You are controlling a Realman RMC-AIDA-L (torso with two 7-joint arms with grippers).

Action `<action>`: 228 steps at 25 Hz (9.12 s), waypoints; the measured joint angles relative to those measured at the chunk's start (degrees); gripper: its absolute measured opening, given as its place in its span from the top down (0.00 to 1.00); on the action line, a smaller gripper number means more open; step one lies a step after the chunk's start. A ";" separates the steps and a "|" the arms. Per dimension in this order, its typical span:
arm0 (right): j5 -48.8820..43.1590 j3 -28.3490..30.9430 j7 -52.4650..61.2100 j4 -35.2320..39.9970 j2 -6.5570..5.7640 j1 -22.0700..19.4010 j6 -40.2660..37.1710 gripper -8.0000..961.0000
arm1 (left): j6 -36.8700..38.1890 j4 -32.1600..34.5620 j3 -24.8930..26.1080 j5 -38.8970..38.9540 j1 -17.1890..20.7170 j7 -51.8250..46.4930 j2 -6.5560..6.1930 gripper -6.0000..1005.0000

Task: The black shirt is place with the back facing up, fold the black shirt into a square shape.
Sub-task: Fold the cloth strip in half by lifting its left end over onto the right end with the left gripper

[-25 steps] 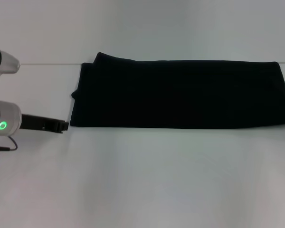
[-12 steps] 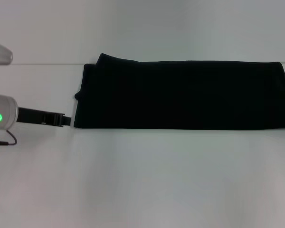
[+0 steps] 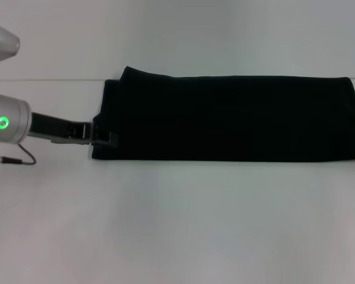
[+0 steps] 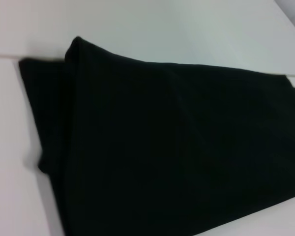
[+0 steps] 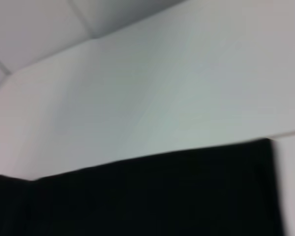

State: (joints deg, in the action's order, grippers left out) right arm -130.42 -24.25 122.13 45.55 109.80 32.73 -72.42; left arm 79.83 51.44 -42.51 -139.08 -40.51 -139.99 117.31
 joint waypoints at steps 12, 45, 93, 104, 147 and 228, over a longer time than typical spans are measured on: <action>1.71 -0.21 -11.74 -4.60 1.63 5.69 -2.62 0.13 | 0.73 -12.62 5.28 0.13 -4.52 -16.31 -3.48 0.33; 6.05 -0.20 -18.51 -6.12 4.15 7.33 1.19 0.05 | -14.38 -25.91 20.54 0.12 -2.64 -30.29 -1.84 0.17; 6.09 -3.73 -19.12 -6.18 5.33 8.67 1.50 0.05 | -19.95 -26.48 19.92 -0.28 -2.92 -29.81 -0.58 0.17; 6.85 -3.83 -19.12 -6.18 5.32 8.61 1.49 0.05 | -20.42 -26.48 19.93 -0.32 -2.65 -29.78 -0.58 0.17; 8.43 -4.05 -19.12 -6.18 5.42 8.05 1.14 0.05 | -23.44 -26.48 19.93 0.13 -3.11 -27.98 -0.44 0.17; 8.43 -3.60 -19.21 -6.18 5.42 8.43 1.49 0.05 | -22.55 -24.99 14.86 0.31 -3.15 -20.32 -0.71 0.33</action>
State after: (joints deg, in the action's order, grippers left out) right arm -121.99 -27.86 102.92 39.37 115.22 41.15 -70.93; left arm 57.28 26.45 -27.65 -138.77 -43.66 -160.31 116.60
